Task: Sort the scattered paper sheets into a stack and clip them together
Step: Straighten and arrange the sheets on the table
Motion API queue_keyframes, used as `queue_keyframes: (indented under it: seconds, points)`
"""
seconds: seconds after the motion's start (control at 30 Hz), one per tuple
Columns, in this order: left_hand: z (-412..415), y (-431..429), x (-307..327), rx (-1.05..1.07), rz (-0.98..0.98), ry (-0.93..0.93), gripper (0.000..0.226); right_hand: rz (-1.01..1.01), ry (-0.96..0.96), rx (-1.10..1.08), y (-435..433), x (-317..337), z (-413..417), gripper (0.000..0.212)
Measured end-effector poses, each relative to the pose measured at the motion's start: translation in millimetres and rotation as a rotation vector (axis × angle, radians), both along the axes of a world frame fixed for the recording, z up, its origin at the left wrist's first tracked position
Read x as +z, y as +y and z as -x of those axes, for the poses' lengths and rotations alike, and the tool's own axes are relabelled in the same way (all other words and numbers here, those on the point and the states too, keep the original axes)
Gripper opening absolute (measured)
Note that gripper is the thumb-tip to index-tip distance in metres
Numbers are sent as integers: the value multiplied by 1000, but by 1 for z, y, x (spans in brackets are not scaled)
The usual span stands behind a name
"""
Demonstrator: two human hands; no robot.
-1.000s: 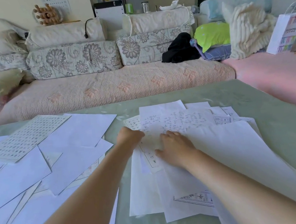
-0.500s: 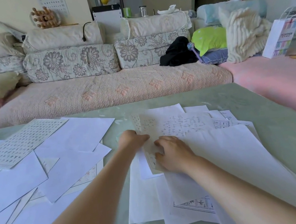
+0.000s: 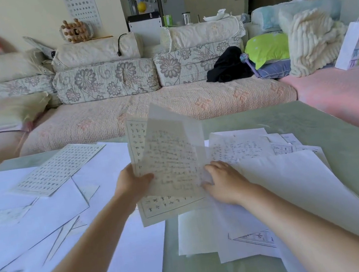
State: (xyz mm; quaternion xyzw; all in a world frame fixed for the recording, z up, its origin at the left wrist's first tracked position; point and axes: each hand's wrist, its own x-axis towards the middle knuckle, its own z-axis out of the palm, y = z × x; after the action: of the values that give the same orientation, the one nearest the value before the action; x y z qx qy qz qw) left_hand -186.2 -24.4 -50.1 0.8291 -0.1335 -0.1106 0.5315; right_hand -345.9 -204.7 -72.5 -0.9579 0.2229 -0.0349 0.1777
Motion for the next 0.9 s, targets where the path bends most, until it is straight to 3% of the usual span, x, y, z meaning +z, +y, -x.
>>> queue_keyframes:
  seconds: [0.13, 0.23, 0.3, 0.37, 0.4, 0.5, 0.6, 0.73, 0.83, 0.9]
  points:
    - [-6, 69, -1, -8, 106, 131, 29, -250, -133, -42, 34, 15, -13, 64]
    - [-9, 113, -2, -126, 261, 280, 37, -655, -267, -183, 59, 23, -25, 77]
    - [-3, 130, -3, -229, 303, 356, 38, -868, -355, -257, 68, 24, -32, 63]
    - [5, 138, -5, -282, 303, 425, 25, -840, -364, -245, 72, 20, -35, 28]
    - [8, 141, -6, -275, 306, 462, 21, -788, -342, -232, 73, 16, -36, 23]
    - [1, 148, -14, -97, 288, 469, 26, -682, -212, -215, 71, 1, -35, 35]
    - [-2, 152, -16, 31, 217, 456, 26, -831, -190, -259, 69, 3, -30, 18]
    - [5, 147, -11, -13, 275, 531, 31, -1112, -91, -179, 71, 18, -20, 24]
    - [15, 138, -7, -139, 284, 537, 32, -1041, 5, -179, 80, 16, -21, 26]
    - [15, 136, -5, -147, 170, 363, 28, -928, -8, -241, 84, 11, -25, 31]
